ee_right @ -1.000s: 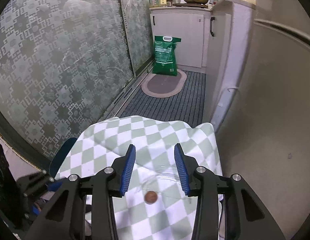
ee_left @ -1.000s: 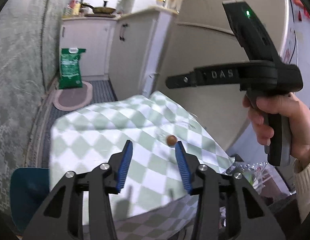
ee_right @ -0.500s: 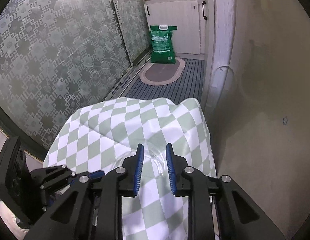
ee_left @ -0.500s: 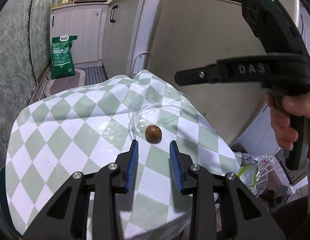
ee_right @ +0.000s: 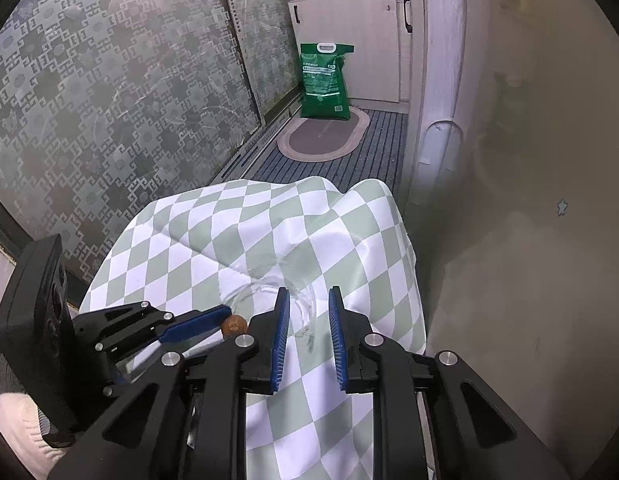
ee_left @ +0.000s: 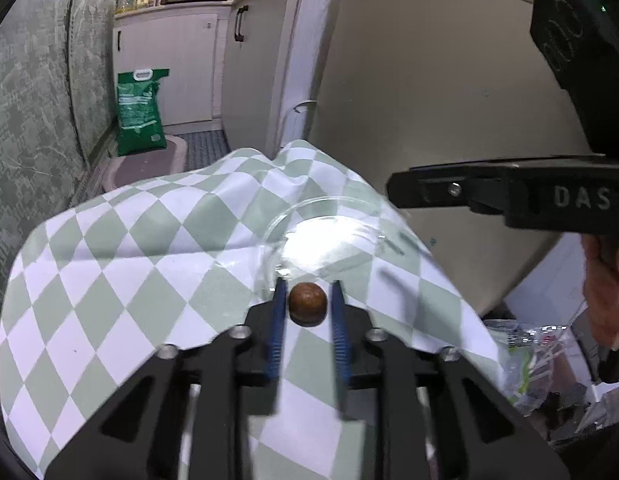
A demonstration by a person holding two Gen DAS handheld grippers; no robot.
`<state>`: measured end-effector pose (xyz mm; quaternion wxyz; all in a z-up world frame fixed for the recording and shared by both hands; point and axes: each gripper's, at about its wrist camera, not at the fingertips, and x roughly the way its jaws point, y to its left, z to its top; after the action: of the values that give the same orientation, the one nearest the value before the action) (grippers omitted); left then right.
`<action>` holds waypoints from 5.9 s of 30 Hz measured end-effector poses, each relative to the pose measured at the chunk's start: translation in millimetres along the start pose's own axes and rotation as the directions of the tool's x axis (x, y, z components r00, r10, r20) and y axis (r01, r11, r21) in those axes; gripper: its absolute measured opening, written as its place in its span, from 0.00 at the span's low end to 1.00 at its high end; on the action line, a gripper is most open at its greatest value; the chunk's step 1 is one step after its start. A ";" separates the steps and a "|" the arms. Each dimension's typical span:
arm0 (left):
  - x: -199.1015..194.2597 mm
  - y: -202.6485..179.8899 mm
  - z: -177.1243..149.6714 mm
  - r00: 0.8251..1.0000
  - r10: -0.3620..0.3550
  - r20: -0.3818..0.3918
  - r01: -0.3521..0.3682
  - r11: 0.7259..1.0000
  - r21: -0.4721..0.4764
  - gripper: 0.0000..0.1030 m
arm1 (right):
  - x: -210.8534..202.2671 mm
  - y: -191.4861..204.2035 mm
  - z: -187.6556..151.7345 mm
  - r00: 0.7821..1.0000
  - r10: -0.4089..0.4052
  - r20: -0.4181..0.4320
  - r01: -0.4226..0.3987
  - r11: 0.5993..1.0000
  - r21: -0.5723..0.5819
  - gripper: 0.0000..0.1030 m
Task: Collect trash
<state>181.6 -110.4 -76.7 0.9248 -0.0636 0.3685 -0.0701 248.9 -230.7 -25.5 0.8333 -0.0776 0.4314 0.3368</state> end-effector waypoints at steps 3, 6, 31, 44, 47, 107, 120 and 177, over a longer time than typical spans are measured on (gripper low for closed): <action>-2.3 -1.1 -0.9 1.000 0.009 0.005 -0.009 1.000 0.011 0.21 | 0.8 -0.4 0.0 1.000 -0.002 -0.002 0.002 1.000 0.000 0.24; -6.8 0.2 -0.1 1.000 -0.002 0.006 0.002 1.000 0.004 0.21 | 3.1 0.0 -0.8 1.000 -0.005 -0.007 0.005 1.000 -0.001 0.23; -94.2 46.7 12.4 0.990 -0.023 0.141 0.033 0.997 -0.070 0.21 | 40.3 26.8 7.9 0.994 -0.082 -0.078 0.078 0.995 -0.058 0.03; -133.3 91.9 7.7 0.981 0.075 0.180 -0.053 0.991 -0.125 0.21 | 34.6 73.6 31.3 0.999 -0.031 -0.023 0.029 0.994 -0.109 0.03; -139.2 102.4 5.7 0.979 0.096 0.182 -0.072 0.988 -0.138 0.21 | 32.8 90.3 37.7 1.000 -0.007 -0.010 0.005 0.992 -0.130 0.03; -155.2 303.9 -98.4 0.941 0.246 -0.232 -0.323 0.857 -0.400 0.21 | 170.4 324.2 49.7 0.931 0.139 -0.338 -0.264 0.895 -0.358 0.19; -123.3 305.6 -116.1 0.905 0.220 -0.364 -0.353 0.865 -0.357 0.34 | 157.0 318.9 49.0 0.931 0.133 -0.341 -0.258 0.899 -0.355 0.35; -254.7 151.5 -66.9 0.892 0.418 0.172 -0.400 0.907 -0.132 0.97 | -80.5 185.0 -24.0 0.928 0.086 0.362 -0.028 0.986 -0.164 0.97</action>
<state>-35.1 79.0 20.8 0.9466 -0.0343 0.2833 0.1501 84.3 -139.8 51.6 0.8806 -0.0655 0.2419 0.4022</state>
